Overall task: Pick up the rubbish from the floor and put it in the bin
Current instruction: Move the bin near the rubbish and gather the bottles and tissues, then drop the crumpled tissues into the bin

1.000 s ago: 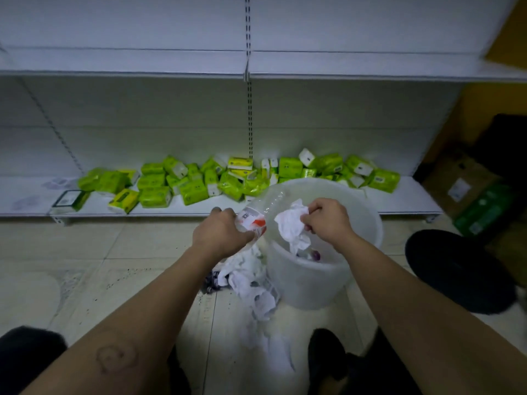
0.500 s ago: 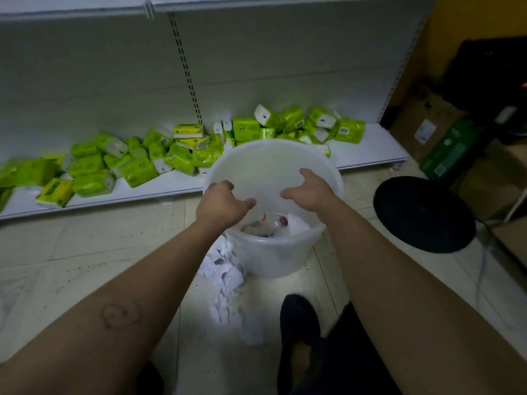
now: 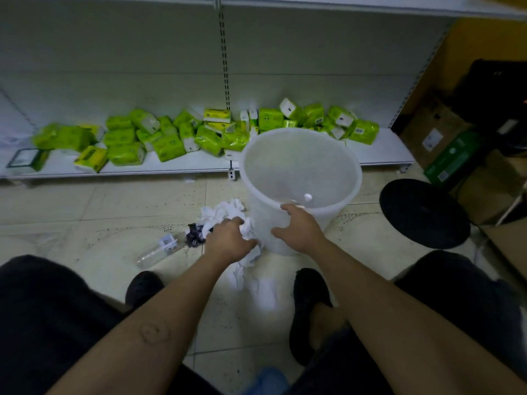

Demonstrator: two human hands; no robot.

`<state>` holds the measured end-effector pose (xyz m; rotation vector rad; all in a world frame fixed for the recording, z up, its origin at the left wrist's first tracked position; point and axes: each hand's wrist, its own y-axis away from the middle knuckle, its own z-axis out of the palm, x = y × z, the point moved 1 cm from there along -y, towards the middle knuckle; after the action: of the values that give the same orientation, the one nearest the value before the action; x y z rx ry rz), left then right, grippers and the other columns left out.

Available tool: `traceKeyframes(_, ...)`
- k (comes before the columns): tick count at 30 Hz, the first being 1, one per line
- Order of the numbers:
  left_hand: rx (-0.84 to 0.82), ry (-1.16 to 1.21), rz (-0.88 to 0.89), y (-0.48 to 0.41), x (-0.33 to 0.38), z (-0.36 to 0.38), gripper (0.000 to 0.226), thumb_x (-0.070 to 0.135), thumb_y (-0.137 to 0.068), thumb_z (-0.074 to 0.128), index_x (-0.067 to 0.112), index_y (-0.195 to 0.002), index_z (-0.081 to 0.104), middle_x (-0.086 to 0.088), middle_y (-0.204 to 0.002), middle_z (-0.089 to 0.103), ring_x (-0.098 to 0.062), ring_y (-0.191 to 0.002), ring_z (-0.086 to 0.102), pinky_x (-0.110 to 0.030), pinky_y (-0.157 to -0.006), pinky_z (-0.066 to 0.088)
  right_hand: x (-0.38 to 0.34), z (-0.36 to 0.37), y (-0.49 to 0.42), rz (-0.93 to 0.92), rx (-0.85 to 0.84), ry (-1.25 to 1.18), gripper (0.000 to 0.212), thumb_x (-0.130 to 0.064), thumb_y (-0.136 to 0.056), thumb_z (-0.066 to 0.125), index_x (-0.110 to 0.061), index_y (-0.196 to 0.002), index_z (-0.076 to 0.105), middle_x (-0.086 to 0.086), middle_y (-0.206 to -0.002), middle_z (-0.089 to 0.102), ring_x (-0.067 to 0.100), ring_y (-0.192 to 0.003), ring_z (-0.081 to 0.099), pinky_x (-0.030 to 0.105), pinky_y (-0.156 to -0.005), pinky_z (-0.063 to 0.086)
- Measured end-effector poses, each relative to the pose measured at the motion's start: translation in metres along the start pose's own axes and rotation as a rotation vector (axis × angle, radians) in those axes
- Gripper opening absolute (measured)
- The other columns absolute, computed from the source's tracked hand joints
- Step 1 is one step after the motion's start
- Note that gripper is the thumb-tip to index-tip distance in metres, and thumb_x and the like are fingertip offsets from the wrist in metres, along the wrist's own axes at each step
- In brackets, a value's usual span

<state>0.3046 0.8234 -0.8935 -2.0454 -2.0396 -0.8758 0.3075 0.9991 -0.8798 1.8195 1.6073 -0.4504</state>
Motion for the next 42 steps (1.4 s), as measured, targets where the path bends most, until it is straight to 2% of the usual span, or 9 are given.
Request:
traceKeyframes(12, -0.195, 0.065, -0.199, -0.047, -0.064, 0.062, 0.062, 0.041, -0.082, 0.065, 0.016, -0.135, 0.047, -0.011, -0.137, 0.053, -0.03, -0.124, 0.051, -0.04, -0.1, 0.045, 0.072, 0.092, -0.021, 0.276, -0.483, 0.17, 0.078, -0.034, -0.081, 0.068, -0.014, -0.145, 0.027, 0.011, -0.153, 0.027, 0.029, -0.135, 0.037, 0.042, -0.109, 0.037)
traceKeyframes(18, -0.33, -0.022, -0.195, -0.085, -0.093, 0.123, 0.05, 0.032, -0.082, 0.063, 0.019, -0.129, 0.052, -0.012, -0.125, 0.057, -0.03, -0.112, 0.057, -0.041, -0.092, 0.05, 0.113, 0.14, -0.065, 0.312, -0.522, 0.21, 0.071, -0.032, -0.082, 0.068, -0.013, -0.142, 0.035, 0.011, -0.147, 0.039, 0.029, -0.13, 0.043, 0.034, -0.1, 0.041)
traceKeyframes(22, -0.433, -0.082, -0.208, -0.094, -0.121, 0.176, 0.049, 0.029, -0.087, 0.059, 0.023, -0.134, 0.048, -0.014, -0.133, 0.048, -0.032, -0.119, 0.051, -0.047, -0.099, 0.046, 0.133, 0.19, -0.074, 0.29, -0.691, 0.274, 0.049, -0.028, -0.092, 0.055, -0.009, -0.136, 0.044, 0.013, -0.144, 0.044, 0.03, -0.129, 0.044, 0.034, -0.105, 0.036)
traceKeyframes(26, -0.481, -0.219, -0.065, -0.107, -0.149, 0.215, 0.052, 0.021, -0.089, 0.055, 0.029, -0.139, 0.044, -0.01, -0.145, 0.039, -0.031, -0.128, 0.042, -0.047, -0.101, 0.043, 0.152, 0.237, -0.07, 0.416, -0.789, 0.302, 0.067, -0.034, -0.088, 0.059, -0.024, -0.146, 0.027, 0.017, -0.151, 0.018, 0.037, -0.131, 0.038, 0.04, -0.105, 0.038)
traceKeyframes(28, -0.463, -0.295, 0.009, -0.112, -0.16, 0.227, 0.055, 0.017, -0.087, 0.057, 0.027, -0.139, 0.043, -0.011, -0.141, 0.043, -0.031, -0.12, 0.048, -0.044, -0.094, 0.047, 0.157, 0.255, -0.068, 0.432, -0.751, 0.352, 0.074, -0.033, -0.086, 0.062, -0.029, -0.146, 0.02, 0.018, -0.152, 0.008, 0.039, -0.13, 0.037, 0.043, -0.103, 0.041)
traceKeyframes(32, -0.401, -0.344, 0.021, -0.116, -0.186, 0.243, 0.054, 0.011, -0.084, 0.061, 0.016, -0.134, 0.044, -0.015, -0.135, 0.044, -0.032, -0.108, 0.053, -0.041, -0.081, 0.05, 0.164, 0.28, -0.074, 0.436, -0.459, 0.399, 0.049, -0.015, -0.087, 0.057, -0.017, -0.133, 0.039, 0.017, -0.137, 0.032, 0.035, -0.112, 0.048, 0.04, -0.085, 0.047)
traceKeyframes(37, -0.44, -0.153, -0.188, -0.101, -0.218, 0.245, 0.017, 0.008, -0.091, 0.051, 0.01, -0.107, 0.056, -0.015, -0.117, 0.054, -0.028, -0.092, 0.057, -0.037, -0.077, 0.049, 0.182, 0.281, -0.07, 0.371, -0.609, 0.326, 0.014, -0.003, -0.09, 0.051, -0.005, -0.1, 0.061, 0.02, -0.119, 0.056, 0.027, -0.102, 0.057, 0.023, -0.074, 0.042)
traceKeyframes(39, -0.469, -0.069, -0.264, -0.094, -0.221, 0.236, 0.009, 0.009, -0.093, 0.05, 0.008, -0.099, 0.055, -0.015, -0.111, 0.056, -0.026, -0.089, 0.057, -0.035, -0.077, 0.05, 0.174, 0.272, -0.064, 0.354, -0.574, 0.187, 0.033, 0.002, -0.089, 0.051, -0.021, -0.065, 0.051, 0.019, -0.098, 0.064, 0.018, -0.082, 0.053, 0.008, -0.054, 0.036)
traceKeyframes(42, -0.38, 0.058, -0.282, -0.093, -0.207, 0.205, 0.014, 0.017, -0.095, 0.049, 0.007, -0.105, 0.052, -0.009, -0.091, 0.056, -0.021, -0.073, 0.056, -0.03, -0.063, 0.05, 0.148, 0.252, -0.059, 0.394, -0.364, 0.023, 0.044, -0.006, -0.086, 0.058, -0.027, -0.054, 0.035, -0.006, -0.061, 0.048, 0.01, -0.057, 0.041, 0.008, -0.042, 0.032)
